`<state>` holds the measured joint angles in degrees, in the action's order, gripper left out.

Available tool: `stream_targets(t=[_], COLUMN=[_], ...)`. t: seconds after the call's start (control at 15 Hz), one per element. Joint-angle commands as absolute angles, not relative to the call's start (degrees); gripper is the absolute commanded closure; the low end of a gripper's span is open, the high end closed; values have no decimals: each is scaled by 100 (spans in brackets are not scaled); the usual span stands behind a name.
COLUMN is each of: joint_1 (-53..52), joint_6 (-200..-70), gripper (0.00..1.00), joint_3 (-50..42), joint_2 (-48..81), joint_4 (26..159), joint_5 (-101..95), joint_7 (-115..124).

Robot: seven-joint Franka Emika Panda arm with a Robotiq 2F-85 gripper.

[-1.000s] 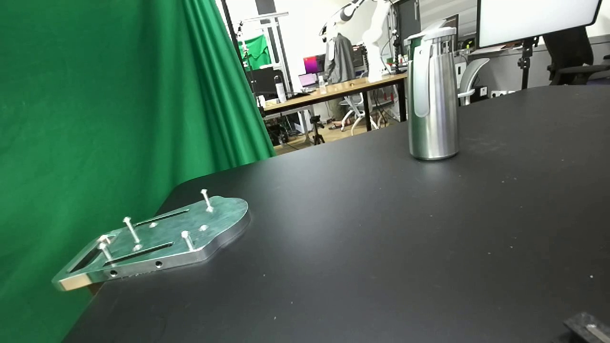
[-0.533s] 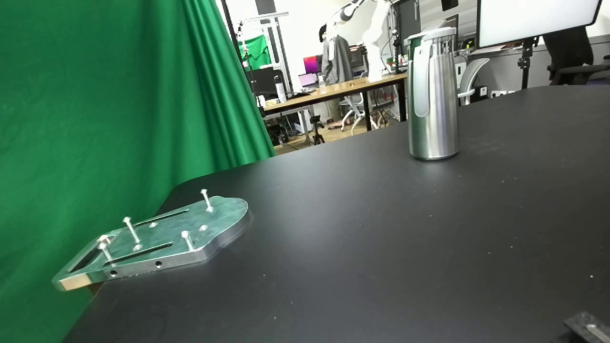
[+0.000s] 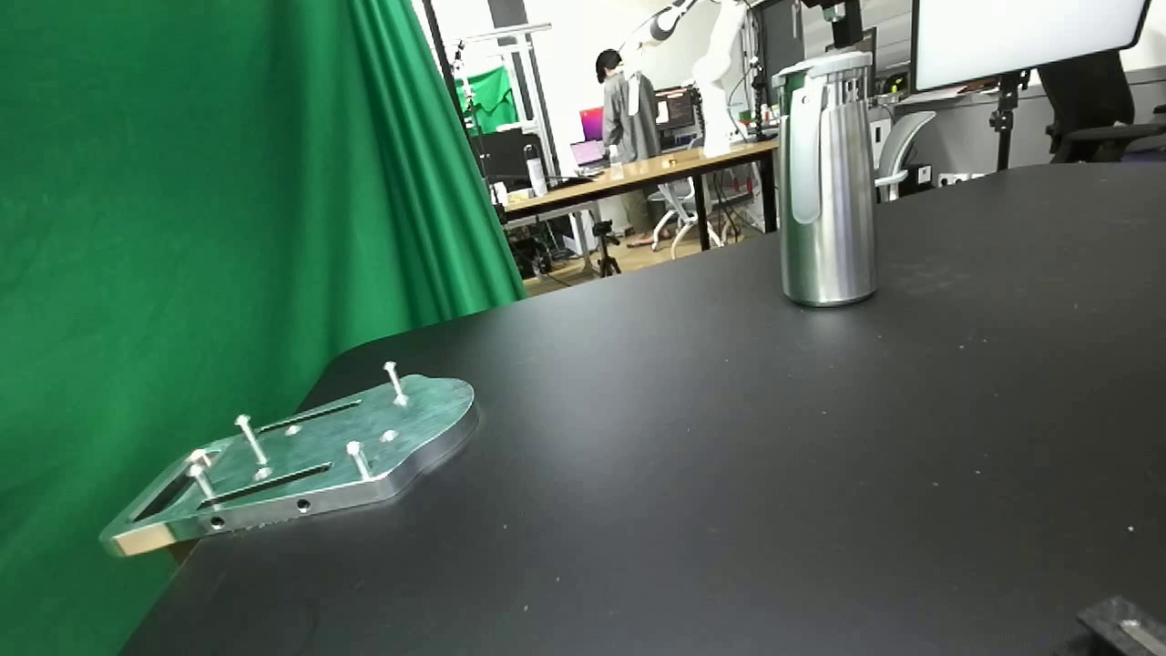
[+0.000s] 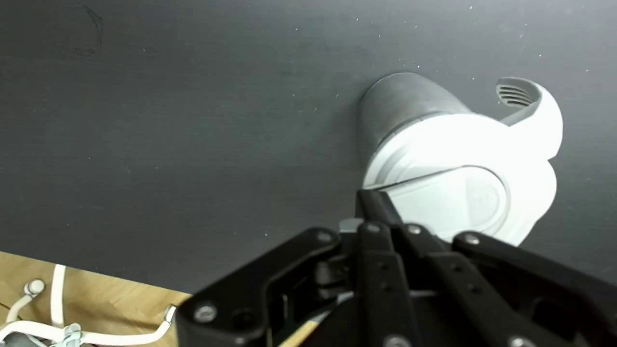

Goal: Close the flusk.

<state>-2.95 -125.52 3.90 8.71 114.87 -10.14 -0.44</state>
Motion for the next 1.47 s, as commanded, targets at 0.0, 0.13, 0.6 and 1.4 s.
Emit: stream_targets(t=[0.0, 0.13, 0.6, 1.4], joint_1=[-324, -320, -341, -299], joint_6=[-12615, -12612, -12512, -11926], gripper=[100, 100, 100, 27], joint_3=[332, 323, 324, 347], joint_2=[982, 1013, 781, -283], joint_4=[11423, 11424, 11402, 11772], joint_5=[-1042, -1036, -1072, -1329], joint_7=[-41, -46, 7, 17])
